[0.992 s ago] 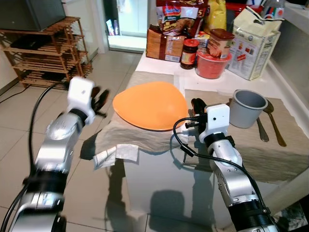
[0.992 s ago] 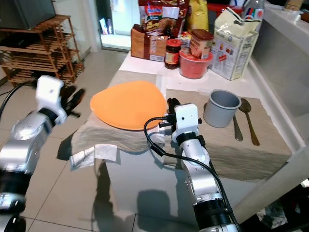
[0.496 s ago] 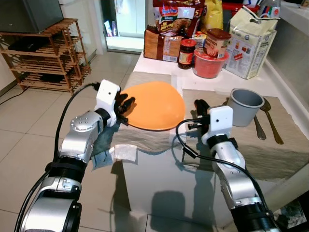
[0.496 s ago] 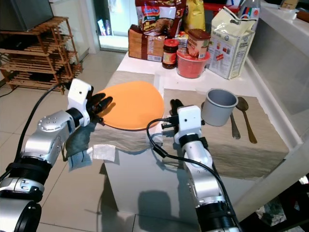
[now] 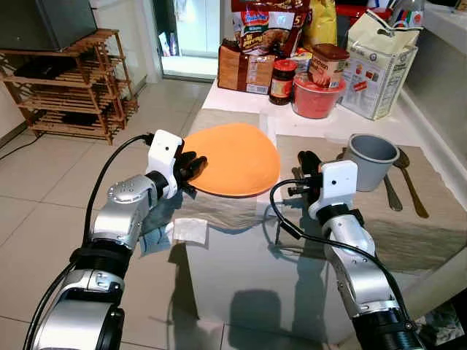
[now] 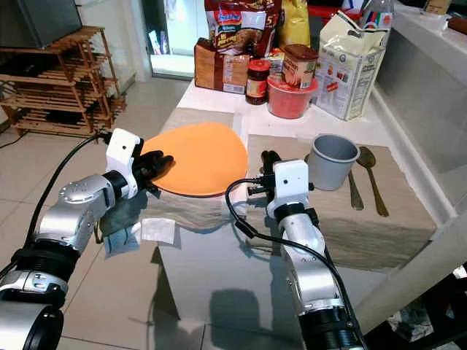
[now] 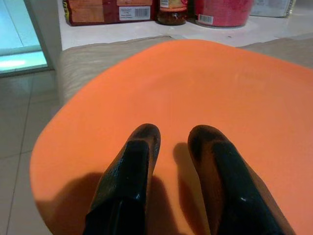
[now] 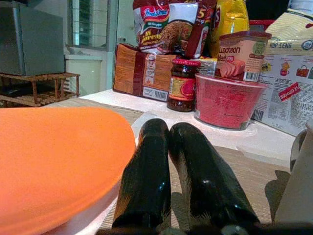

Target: Setting the table

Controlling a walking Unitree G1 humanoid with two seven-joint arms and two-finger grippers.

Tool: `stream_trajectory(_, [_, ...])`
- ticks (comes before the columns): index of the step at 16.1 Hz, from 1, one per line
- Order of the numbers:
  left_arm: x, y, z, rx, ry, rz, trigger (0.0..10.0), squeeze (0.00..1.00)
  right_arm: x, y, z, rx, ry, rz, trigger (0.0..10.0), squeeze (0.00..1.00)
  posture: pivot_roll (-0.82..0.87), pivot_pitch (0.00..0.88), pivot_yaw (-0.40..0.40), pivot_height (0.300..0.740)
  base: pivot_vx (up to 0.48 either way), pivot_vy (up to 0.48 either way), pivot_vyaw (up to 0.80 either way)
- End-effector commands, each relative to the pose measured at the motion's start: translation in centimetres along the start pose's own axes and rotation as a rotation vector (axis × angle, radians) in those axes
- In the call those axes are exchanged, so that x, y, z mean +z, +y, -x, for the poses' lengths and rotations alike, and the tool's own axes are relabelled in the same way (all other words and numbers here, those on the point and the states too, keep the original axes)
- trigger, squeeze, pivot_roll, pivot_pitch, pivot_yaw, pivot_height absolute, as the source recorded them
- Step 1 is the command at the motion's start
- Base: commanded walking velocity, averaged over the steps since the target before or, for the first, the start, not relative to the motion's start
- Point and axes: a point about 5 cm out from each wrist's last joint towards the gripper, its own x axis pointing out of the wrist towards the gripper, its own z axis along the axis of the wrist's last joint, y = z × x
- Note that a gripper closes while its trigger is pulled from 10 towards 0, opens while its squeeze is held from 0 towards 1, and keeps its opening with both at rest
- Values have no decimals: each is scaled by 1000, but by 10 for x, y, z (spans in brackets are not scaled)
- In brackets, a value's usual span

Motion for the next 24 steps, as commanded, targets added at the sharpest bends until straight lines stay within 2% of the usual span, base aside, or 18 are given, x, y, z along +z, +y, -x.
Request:
stream_trajectory(1, [-12, -2, 1, -23, 60, 27, 10000, 0, 1, -3, 2, -5, 4, -9, 10000, 0, -51, 0, 10, 740, 0, 0, 0])
stream_trajectory(4, [-23, -8, 2, -56, 97, 37, 10000, 0, -1, -2, 2, -3, 33, -48, 10000, 0, -49, 0, 8, 740, 0, 0, 0])
stream_trajectory(7, [-28, -13, 5, -89, 95, 79, 10000, 0, -12, -8, 2, -42, 125, -228, 10000, 0, -47, 0, 4, 740, 0, 0, 0])
stream_trajectory(10, [-31, -18, 6, -113, 85, 112, 10000, 0, -8, -6, -1, -27, 120, -306, 10000, 0, -47, 0, -1, 740, 0, 0, 0])
stream_trajectory(12, [-30, -20, 6, -125, 76, 109, 10000, 0, -6, -3, -4, -11, 122, -352, 10000, 0, -47, 0, -1, 740, 0, 0, 0])
stream_trajectory(14, [-28, -21, 5, -129, 67, 112, 10000, 0, -3, 6, -9, 24, 126, -459, 10000, 0, -46, 0, 0, 740, 0, 0, 0])
stream_trajectory(17, [-23, -21, 3, -138, 54, 104, 10000, 0, -4, 20, -16, 75, 138, -513, 10000, 0, -40, 0, -2, 740, 0, 0, 0])
stream_trajectory(18, [-23, -21, 3, -139, 53, 101, 10000, 0, -4, 20, -16, 75, 140, -509, 10000, 1000, -40, 0, -2, 740, 0, 0, 0])
stream_trajectory(19, [-21, -21, 3, -141, 49, 97, 10000, 0, -9, 21, -15, 82, 167, -447, 10000, 1000, -36, 0, -1, 740, 0, 0, 0])
stream_trajectory(21, [-20, -21, 3, -144, 46, 94, 10000, 0, -13, 20, -14, 80, 183, -408, 10000, 1000, -36, 0, 0, 740, 0, 0, 0])
stream_trajectory(24, [-18, -21, 1, -147, 43, 89, 10000, 0, -15, 19, -12, 70, 184, -401, 10000, 1000, -39, 0, 1, 740, 0, 0, 0])
